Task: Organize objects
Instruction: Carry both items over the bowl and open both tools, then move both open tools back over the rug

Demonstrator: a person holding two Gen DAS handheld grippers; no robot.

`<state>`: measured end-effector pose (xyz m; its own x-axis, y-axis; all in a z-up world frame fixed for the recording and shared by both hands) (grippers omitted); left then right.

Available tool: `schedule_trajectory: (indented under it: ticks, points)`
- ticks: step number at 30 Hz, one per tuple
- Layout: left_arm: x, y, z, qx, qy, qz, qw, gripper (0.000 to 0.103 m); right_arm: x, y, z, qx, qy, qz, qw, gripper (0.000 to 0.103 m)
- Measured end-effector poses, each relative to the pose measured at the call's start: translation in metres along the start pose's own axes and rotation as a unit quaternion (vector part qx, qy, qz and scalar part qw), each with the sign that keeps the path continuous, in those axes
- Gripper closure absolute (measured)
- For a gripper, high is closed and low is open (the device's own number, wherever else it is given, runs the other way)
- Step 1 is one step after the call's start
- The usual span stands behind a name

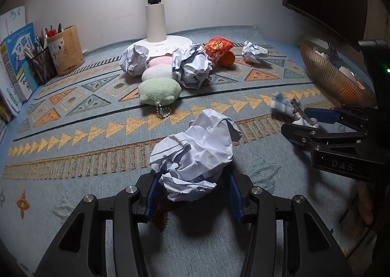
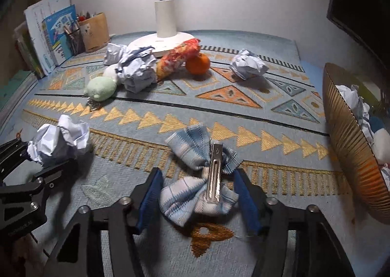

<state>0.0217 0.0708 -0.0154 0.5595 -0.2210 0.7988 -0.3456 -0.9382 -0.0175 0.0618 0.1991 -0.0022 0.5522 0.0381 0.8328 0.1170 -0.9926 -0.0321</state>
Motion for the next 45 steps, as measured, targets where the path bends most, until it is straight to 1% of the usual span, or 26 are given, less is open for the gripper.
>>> schedule_trajectory:
  ticks: [1,2,3,4,6,7,9,10,12,15,19,22,25,29,30,31,32,33,35,37,39,41,42,43,44,45]
  points:
    - [0.0,0.0,0.0,-0.001,-0.001,0.0,1.0,0.058,0.0,0.001,0.0,0.004,0.0,-0.002,1.0,0.065]
    - [0.0,-0.002,0.0,-0.004,-0.001,-0.001,1.0,0.058,0.001,0.002,0.001,0.003,0.001,-0.006,1.0,0.069]
    - [0.0,-0.003,-0.001,-0.011,0.001,-0.002,0.9999,0.058,0.003,0.001,0.001,-0.001,0.002,-0.015,1.0,0.076]
    - [0.0,-0.005,-0.002,-0.018,0.003,-0.002,0.9998,0.058,0.005,-0.002,0.003,-0.008,0.002,-0.024,1.0,0.078]
    - [0.001,-0.005,-0.004,-0.017,0.003,0.005,0.9998,0.06,0.014,-0.008,0.008,-0.03,-0.006,-0.059,0.998,0.08]
    - [0.002,-0.005,-0.005,-0.013,0.002,0.02,0.9997,0.065,0.023,-0.012,0.012,-0.043,-0.018,-0.083,0.995,0.081]
    - [0.01,-0.005,-0.007,0.011,-0.014,0.052,0.9985,0.068,0.047,-0.022,0.021,-0.065,-0.05,-0.123,0.989,0.081]
    - [0.015,-0.007,-0.008,0.023,-0.023,0.07,0.997,0.068,0.058,-0.028,0.025,-0.071,-0.065,-0.131,0.987,0.081]
    - [0.024,-0.018,-0.014,0.033,-0.04,0.089,0.9947,0.068,0.079,-0.04,0.032,-0.078,-0.089,-0.118,0.986,0.081]
    - [0.039,-0.049,-0.036,0.016,-0.062,0.12,0.9907,0.068,0.11,-0.066,0.034,-0.102,-0.119,-0.101,0.983,0.081]
    - [0.053,-0.111,-0.078,-0.041,-0.087,0.15,0.9841,0.068,0.151,-0.111,0.032,-0.155,-0.161,-0.073,0.972,0.081]
    - [0.059,-0.157,-0.107,-0.079,-0.105,0.158,0.9787,0.068,0.177,-0.151,0.033,-0.196,-0.186,-0.033,0.962,0.081]
    - [0.055,-0.196,-0.131,-0.086,-0.118,0.175,0.9736,0.068,0.185,-0.188,0.03,-0.228,-0.184,0.002,0.956,0.081]
    - [0.031,-0.233,-0.157,-0.065,-0.112,0.197,0.9719,0.068,0.169,-0.224,0.026,-0.272,-0.154,0.025,0.95,0.079]
    - [0.025,-0.24,-0.161,-0.063,-0.111,0.194,0.9726,0.065,0.163,-0.232,0.027,-0.28,-0.15,0.03,0.948,0.07]
    - [0.02,-0.245,-0.161,-0.065,-0.11,0.187,0.974,0.058,0.157,-0.239,0.027,-0.287,-0.139,0.035,0.947,0.061]
    - [0.014,-0.25,-0.162,-0.07,-0.101,0.183,0.9754,0.055,0.153,-0.245,0.03,-0.295,-0.127,0.036,0.946,0.044]
    - [0.008,-0.252,-0.162,-0.073,-0.085,0.182,0.977,0.048,0.153,-0.252,0.034,-0.302,-0.128,0.03,0.944,0.042]
    - [0.002,-0.249,-0.158,-0.07,-0.067,0.186,0.9778,0.048,0.157,-0.257,0.042,-0.313,-0.142,0.012,0.939,0.042]
    - [0.006,-0.238,-0.15,-0.069,-0.07,0.182,0.9784,0.048,0.159,-0.254,0.046,-0.315,-0.147,-0.003,0.937,0.042]
    - [0.014,-0.222,-0.139,-0.061,-0.074,0.178,0.9794,0.048,0.159,-0.241,0.044,-0.302,-0.149,-0.02,0.941,0.042]
    - [0.024,-0.199,-0.126,-0.045,-0.079,0.181,0.9793,0.044,0.162,-0.217,0.037,-0.273,-0.153,-0.028,0.949,0.042]
    - [0.029,-0.187,-0.118,-0.037,-0.08,0.183,0.9792,0.027,0.162,-0.202,0.032,-0.255,-0.154,-0.03,0.954,0.041]
    - [0.033,-0.173,-0.11,-0.027,-0.082,0.184,0.9791,0.006,0.161,-0.186,0.026,-0.235,-0.154,-0.035,0.959,0.04]
    - [0.039,-0.157,-0.102,-0.011,-0.09,0.185,0.9785,0.0,0.16,-0.169,0.021,-0.214,-0.156,-0.041,0.964,0.038]
    - [0.044,-0.14,-0.094,0.006,-0.102,0.185,0.9773,0.001,0.157,-0.151,0.015,-0.191,-0.156,-0.049,0.968,0.038]
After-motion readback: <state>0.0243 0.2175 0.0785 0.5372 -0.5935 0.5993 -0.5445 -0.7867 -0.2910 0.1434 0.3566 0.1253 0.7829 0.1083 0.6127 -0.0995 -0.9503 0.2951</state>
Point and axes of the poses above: each gripper's, at about its wrist camera, not at the fingertips, and x roughly against the way its jaws point, y to its left, z to its underside, the point moved 4 cm from there along -x, roughly the way its jaws point, and after that the axes turned 5 degrees about y, right-handed, at the moved point
